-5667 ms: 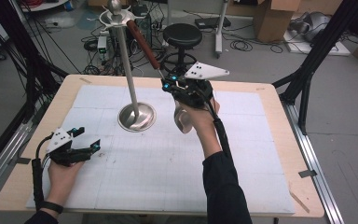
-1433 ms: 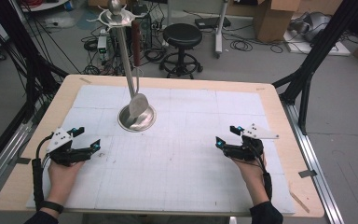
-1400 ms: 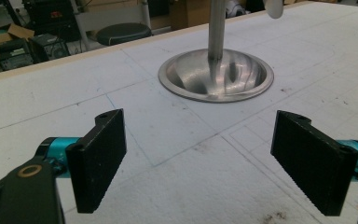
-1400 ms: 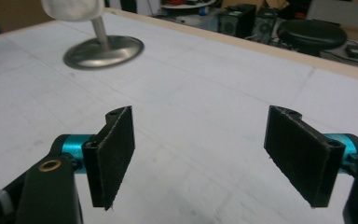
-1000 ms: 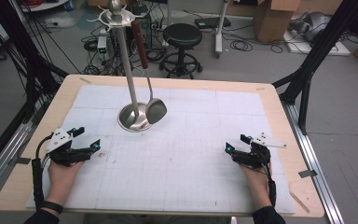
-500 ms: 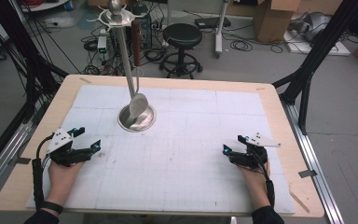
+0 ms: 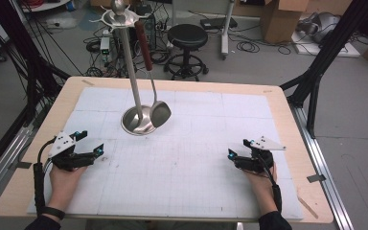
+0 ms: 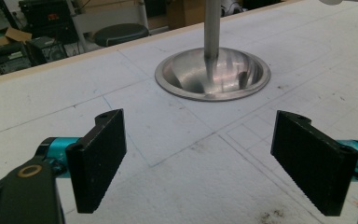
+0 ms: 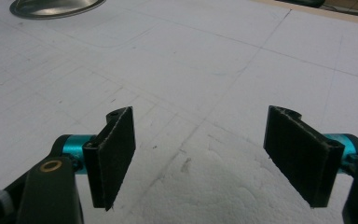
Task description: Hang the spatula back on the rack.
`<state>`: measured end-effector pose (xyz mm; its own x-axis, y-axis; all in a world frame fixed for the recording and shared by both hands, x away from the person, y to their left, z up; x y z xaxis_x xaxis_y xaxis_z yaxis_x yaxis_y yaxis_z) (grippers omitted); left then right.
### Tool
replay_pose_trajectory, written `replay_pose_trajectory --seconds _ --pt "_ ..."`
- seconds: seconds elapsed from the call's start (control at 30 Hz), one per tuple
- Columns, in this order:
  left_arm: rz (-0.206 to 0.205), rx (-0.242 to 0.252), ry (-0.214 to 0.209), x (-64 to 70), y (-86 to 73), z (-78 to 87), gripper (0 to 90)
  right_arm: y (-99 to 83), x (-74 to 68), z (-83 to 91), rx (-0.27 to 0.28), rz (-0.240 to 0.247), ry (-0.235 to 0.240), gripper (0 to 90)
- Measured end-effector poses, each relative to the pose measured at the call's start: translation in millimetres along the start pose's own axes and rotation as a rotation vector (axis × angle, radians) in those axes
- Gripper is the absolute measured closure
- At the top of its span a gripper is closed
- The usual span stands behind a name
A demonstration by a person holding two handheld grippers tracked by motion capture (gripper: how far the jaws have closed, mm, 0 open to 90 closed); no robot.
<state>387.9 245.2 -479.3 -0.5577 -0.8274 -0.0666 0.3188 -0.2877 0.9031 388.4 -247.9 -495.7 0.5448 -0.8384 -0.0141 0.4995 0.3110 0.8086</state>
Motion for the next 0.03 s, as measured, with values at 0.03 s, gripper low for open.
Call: replay_pose_trajectory --seconds 0.03 --pt "0.001 -0.001 0.0 -0.2 0.0 0.0 18.6 -0.1 0.1 0.0 0.0 0.001 0.0 24.2"
Point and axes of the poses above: each handheld gripper's, and its own axes: z roughly backward along the jaws, y roughly out of its top, x roughly to its right, the point moved 10 cm from there along -z, roughly forward along the jaws, and after that the axes turned 8 degrees about -x, right-handed, at the moved point
